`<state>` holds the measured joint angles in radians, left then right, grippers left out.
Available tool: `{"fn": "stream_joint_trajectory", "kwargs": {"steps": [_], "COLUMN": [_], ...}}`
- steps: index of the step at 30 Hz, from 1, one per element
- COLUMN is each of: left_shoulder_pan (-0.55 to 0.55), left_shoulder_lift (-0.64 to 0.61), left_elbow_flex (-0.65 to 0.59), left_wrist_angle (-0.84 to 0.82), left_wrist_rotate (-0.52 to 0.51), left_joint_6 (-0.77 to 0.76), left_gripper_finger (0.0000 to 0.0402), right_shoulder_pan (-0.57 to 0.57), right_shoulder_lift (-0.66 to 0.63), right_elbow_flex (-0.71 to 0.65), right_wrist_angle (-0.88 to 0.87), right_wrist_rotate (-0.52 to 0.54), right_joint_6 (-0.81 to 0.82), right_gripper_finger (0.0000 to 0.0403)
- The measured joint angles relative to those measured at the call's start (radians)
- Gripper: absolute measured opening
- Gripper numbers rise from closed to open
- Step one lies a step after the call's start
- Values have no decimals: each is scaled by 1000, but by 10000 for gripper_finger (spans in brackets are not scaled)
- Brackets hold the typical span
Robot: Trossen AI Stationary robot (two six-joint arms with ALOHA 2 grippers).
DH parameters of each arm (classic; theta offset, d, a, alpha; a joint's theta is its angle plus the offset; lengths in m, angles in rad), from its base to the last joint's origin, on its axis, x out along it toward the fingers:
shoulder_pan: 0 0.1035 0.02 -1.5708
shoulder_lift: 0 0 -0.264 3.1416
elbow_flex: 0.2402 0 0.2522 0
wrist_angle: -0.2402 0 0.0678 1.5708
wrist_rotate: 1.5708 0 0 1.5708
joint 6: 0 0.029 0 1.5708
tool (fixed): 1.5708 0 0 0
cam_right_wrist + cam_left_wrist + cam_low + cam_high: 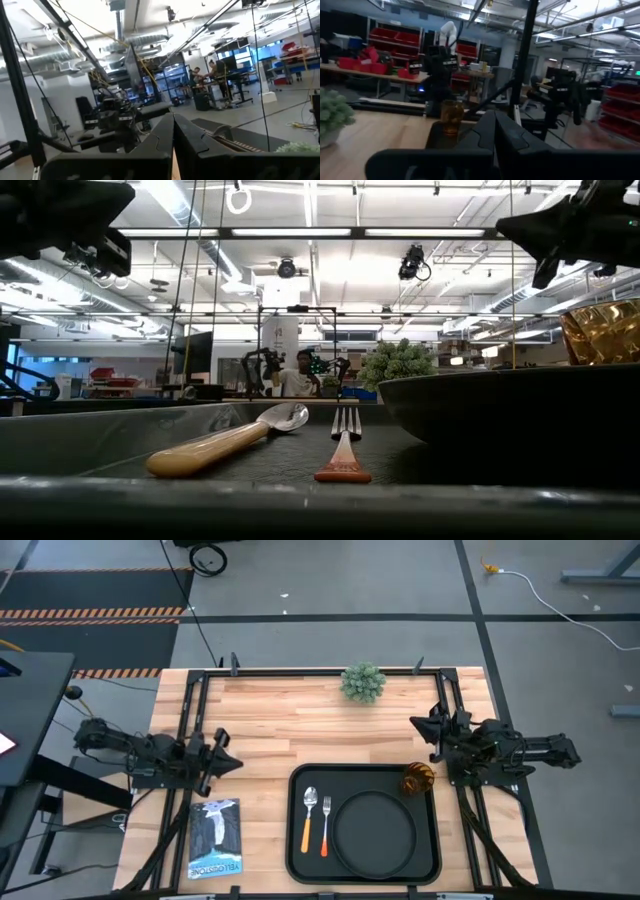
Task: Pick and place plate/cup/fork/spoon on tray
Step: Return to Home Position
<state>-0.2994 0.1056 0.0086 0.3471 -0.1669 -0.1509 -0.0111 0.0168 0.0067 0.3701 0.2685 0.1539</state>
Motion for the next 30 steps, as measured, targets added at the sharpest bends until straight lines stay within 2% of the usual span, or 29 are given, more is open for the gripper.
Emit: {"fn": "stream_joint_trajectory", "kwargs": {"steps": [9, 16, 30], "left_shoulder_pan": [22, 22, 22], "left_shoulder_lift": [-49, -48, -47], "left_elbow_flex": [0, 0, -1], "left_wrist_angle": [-10, -16, -16], "left_wrist_rotate": [-4, -4, -4], "left_joint_6": [134, -23, -21], "left_gripper_finger": [8, 31, 32], "right_shoulder_pan": [0, 0, 0], "right_shoulder_lift": [1, 1, 1], "right_elbow_flex": [0, 0, 0], "right_wrist_angle": [1, 1, 1], "right_wrist_rotate": [-1, -1, -1], "right_joint_6": [0, 0, 0], "right_gripper_finger": [12, 15, 16]}}
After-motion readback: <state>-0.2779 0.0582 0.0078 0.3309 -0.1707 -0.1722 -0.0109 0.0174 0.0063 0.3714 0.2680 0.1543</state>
